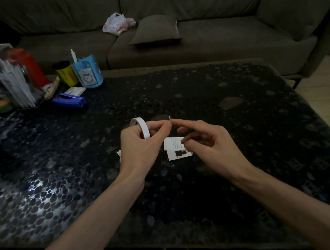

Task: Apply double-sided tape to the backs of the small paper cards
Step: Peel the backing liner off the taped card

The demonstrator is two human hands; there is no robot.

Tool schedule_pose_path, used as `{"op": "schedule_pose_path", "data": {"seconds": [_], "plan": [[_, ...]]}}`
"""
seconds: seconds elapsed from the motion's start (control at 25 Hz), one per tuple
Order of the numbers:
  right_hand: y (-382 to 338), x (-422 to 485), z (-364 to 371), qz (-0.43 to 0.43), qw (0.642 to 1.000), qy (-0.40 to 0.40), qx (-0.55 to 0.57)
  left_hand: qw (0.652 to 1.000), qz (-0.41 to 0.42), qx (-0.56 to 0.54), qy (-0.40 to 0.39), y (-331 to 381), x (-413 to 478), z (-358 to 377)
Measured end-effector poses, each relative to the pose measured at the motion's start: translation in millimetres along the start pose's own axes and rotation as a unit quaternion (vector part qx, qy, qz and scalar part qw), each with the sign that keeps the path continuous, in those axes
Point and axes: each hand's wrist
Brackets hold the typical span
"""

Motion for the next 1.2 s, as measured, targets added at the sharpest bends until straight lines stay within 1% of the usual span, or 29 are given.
{"op": "schedule_pose_path", "data": {"seconds": [0.36, 0.8, 1.04, 1.2], "plan": [[0.2, 0.7, -0.4, 0.003, 1.0, -0.002, 0.007, 1.0, 0.013, 0.017, 0.006, -0.4, 1.3, -1.1], [1.5, 1.2, -1.4, 0.005, 0.999, -0.009, 0.032, 1.0, 0.012, 0.026, -0.006, 4.8, -0.6, -1.7], [2.8, 2.1, -0.7, 0.002, 0.999, -0.006, 0.036, 0.994, 0.068, 0.089, -0.002, 7.0, -0.6, -2.2], [2.7, 1.9, 0.0, 0.001, 0.999, -0.009, 0.042, 0.991, 0.075, 0.111, -0.003, 9.8, -0.8, -2.6]]}}
Point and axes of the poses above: each hand's wrist, its own x-axis towards the middle knuckle, its own z-axis out of the palm, y = z × x, and after that the axes turned 3 degrees about z, right-handed
